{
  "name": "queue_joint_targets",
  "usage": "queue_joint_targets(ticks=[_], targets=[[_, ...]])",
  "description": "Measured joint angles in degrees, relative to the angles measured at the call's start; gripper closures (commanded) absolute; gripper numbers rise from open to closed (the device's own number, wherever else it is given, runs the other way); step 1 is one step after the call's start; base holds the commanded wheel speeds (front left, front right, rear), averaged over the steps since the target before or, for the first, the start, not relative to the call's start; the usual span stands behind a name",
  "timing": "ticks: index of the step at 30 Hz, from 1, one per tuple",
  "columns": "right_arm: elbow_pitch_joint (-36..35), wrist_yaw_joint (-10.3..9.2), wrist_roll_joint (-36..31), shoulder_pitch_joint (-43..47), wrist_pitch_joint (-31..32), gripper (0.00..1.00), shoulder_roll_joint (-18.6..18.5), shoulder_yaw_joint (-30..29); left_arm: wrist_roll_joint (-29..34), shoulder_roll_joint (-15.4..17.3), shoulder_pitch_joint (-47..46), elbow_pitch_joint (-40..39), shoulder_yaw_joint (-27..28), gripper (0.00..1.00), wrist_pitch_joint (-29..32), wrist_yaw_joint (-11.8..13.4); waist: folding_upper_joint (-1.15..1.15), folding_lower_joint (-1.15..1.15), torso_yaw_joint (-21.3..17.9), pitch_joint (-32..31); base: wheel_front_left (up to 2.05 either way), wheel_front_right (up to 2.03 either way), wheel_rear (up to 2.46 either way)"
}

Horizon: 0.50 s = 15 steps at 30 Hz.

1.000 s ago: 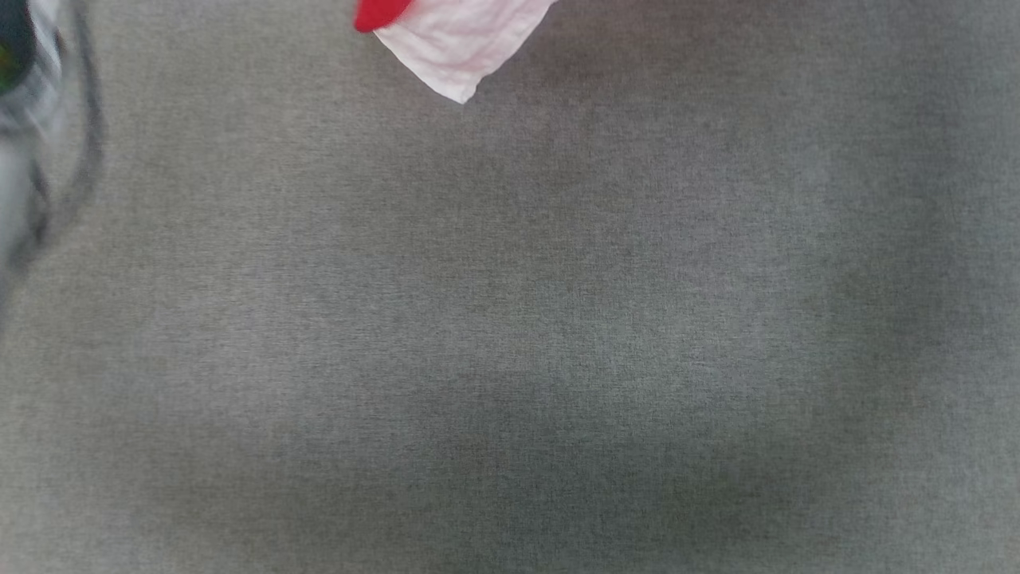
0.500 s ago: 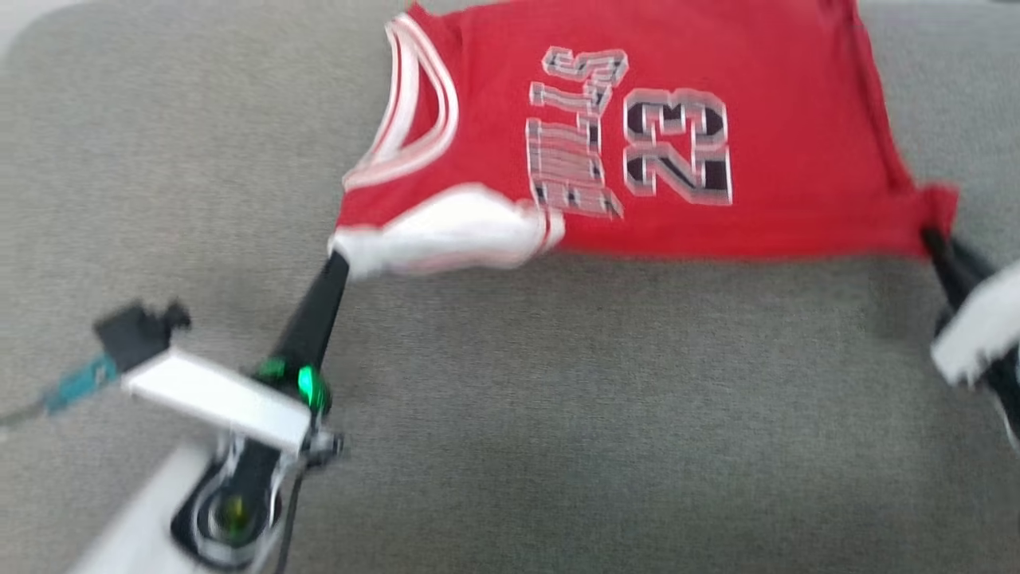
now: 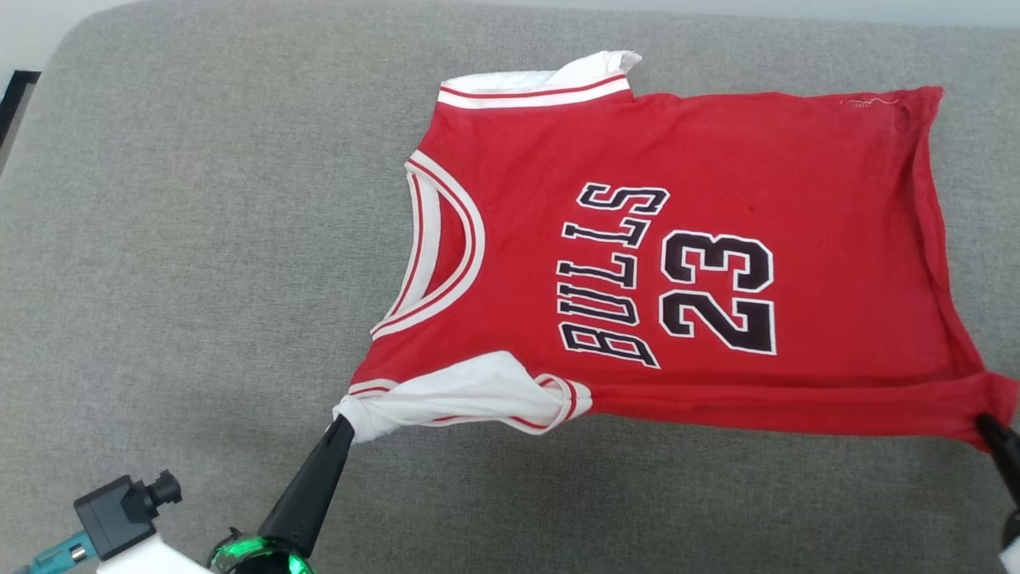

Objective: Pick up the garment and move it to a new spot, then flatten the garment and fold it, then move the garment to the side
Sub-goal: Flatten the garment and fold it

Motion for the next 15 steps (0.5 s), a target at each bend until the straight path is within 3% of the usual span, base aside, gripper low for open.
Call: queue_joint_targets(ticks=[6,15], targets=[[-4.9,0.00,-1.4,-1.6,3.9,1.00,2.8,-1.7,0.7,1.7,-3.8,0.2,-1.6,1.00,0.3,0.0,0.00,0.00,-0.7,0.5,0.00,0.00,0.00],[2.2,0.00,-2.2,-14.3,7.2,1.00,2.3,3.4,-1.9,1.0,-20.0,8.8,-3.2,1.00,6.4,0.0,0.00,0.00,-2.2,2.3,0.00,0.00,0.00]])
